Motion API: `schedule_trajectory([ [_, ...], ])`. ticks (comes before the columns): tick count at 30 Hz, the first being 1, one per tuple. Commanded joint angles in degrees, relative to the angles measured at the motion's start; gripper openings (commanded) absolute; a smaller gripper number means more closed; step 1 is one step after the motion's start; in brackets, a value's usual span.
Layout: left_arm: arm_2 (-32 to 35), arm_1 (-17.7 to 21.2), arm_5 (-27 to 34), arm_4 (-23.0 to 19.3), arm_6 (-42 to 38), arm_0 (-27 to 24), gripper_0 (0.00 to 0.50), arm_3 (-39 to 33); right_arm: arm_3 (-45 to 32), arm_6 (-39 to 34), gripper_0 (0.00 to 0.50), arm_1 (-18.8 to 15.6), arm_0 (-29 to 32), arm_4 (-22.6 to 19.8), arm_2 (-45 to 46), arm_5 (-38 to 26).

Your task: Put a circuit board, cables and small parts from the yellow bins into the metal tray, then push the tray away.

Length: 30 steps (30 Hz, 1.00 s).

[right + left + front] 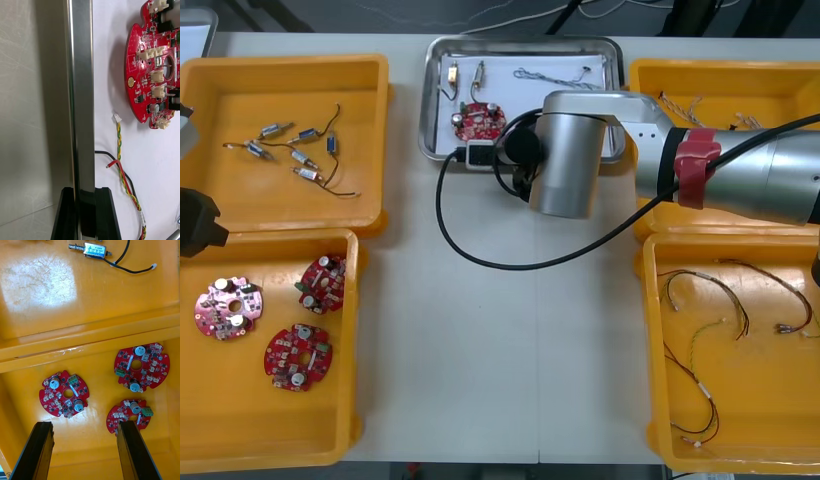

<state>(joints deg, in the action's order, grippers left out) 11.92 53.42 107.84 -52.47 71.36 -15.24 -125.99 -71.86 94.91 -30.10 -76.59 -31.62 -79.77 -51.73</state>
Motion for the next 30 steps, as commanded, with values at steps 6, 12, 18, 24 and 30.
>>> schedule_trajectory([
  [6, 1.61, 2.57, 0.44, 0.53, 1.50, 1.01, 0.500, -1.37, 0.32, 2.47, 0.000, 1.09, -3.92, -1.25, -0.56, 0.58],
  [12, 1.61, 2.57, 0.44, 0.53, 1.50, 1.01, 0.500, -1.37, -0.03, 2.47, 0.000, 1.53, -3.92, -1.25, -0.48, 0.93],
  [18, 1.61, 2.57, 0.44, 0.53, 1.50, 1.01, 0.500, -1.37, -0.30, 2.47, 0.000, 1.53, -3.92, -1.34, -0.48, 1.81],
  [24, 1.61, 2.57, 0.44, 0.53, 1.50, 1.01, 0.500, -1.37, -0.65, 2.47, 0.000, 1.62, -3.92, -1.34, -0.56, 2.52],
  [30, 1.61, 2.57, 0.44, 0.53, 1.50, 1.01, 0.500, -1.37, -0.82, 2.47, 0.000, 1.62, -3.92, -1.43, -0.56, 3.75],
])
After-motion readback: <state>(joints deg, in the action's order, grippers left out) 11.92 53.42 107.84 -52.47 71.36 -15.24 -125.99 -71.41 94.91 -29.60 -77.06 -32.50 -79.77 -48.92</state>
